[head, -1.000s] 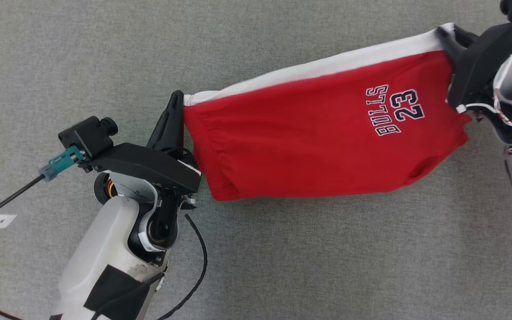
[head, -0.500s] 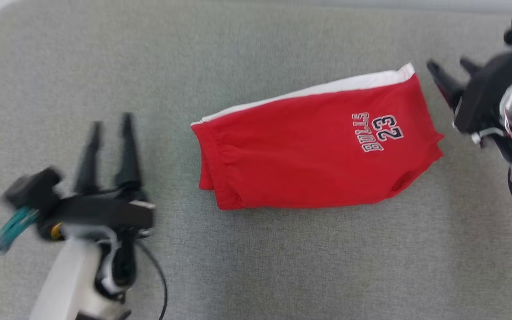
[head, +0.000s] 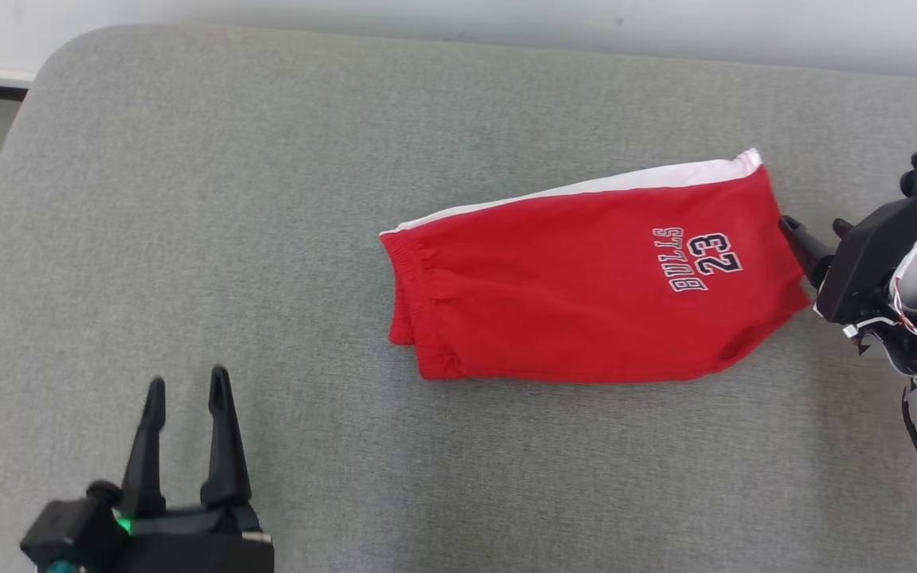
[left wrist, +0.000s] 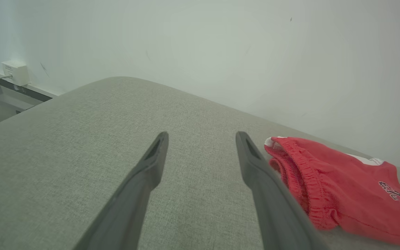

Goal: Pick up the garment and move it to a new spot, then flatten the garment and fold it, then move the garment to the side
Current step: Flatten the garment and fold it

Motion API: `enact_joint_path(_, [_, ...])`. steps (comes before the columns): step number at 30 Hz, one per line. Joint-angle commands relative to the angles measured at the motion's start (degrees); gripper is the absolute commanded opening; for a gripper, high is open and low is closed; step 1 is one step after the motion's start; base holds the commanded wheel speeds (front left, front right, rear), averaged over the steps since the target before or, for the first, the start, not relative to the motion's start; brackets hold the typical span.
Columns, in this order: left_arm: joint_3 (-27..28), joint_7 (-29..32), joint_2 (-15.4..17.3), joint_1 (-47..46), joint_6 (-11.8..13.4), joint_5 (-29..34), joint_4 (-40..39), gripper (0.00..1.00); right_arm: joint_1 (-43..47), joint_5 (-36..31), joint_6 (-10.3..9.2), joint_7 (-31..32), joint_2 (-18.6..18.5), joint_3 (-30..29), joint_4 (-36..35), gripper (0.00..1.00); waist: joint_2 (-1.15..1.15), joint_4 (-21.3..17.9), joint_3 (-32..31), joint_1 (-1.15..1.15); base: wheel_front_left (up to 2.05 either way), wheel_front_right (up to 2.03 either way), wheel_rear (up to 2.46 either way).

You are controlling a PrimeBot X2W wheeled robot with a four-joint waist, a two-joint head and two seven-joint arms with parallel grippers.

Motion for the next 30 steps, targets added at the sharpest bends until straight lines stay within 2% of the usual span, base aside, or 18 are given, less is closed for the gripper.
enact_joint_path(1, [0.05,-0.13,-0.05,1.16,0.02,0.0,0.03,1.0,0.32,-0.73,-0.14,-0.34,0.26,-0.4,0.46,1.0,0.0,0.67,0.48,0.01,0.0,0.0,0.0])
enact_joint_path(12, [-1.52,-0.14,-0.07,5.5,1.73,1.37,0.37,1.0,-0.99,-5.63,-0.14,-1.17,2.5,-2.17,6.66,1.0,0.0,3.45,2.79,0.01,0.0,0.0,0.0])
enact_joint_path(18, [-1.15,-0.14,-0.08,5.77,1.73,-0.59,0.94,1.0,0.24,-5.98,0.08,0.56,6.95,-1.5,9.86,0.99,0.0,3.81,3.08,0.01,0.0,0.0,0.0])
enact_joint_path(19, [-1.08,-0.14,-0.07,5.78,1.76,-0.7,1.04,1.0,0.59,-5.91,0.13,1.15,7.81,-0.93,10.25,0.82,0.0,3.74,3.04,0.01,0.0,0.0,0.0])
enact_joint_path(20, [-1.05,-0.15,-0.07,5.8,1.74,-0.81,1.18,1.0,0.95,-5.66,0.17,1.69,8.5,-0.48,10.65,0.4,0.0,3.67,3.0,0.01,0.0,0.0,0.0])
enact_joint_path(21, [-1.04,-0.14,-0.07,5.82,1.72,-1.1,1.42,1.0,1.3,-5.52,0.19,2.1,9.03,0.03,10.82,0.16,0.0,3.61,2.96,0.01,0.0,0.0,0.0])
enact_joint_path(22, [-0.97,-0.14,-0.06,5.77,1.68,-1.17,1.52,1.0,1.54,-5.44,0.19,2.12,9.26,0.42,10.74,0.0,0.0,3.54,2.96,0.01,0.0,0.0,0.0])
enact_joint_path(30, [-0.84,-0.14,-0.07,5.07,1.57,-2.02,2.26,1.0,0.14,-8.77,-0.21,-3.32,4.19,-2.05,9.48,0.0,0.0,2.93,2.14,0.01,0.0,0.0,0.0])
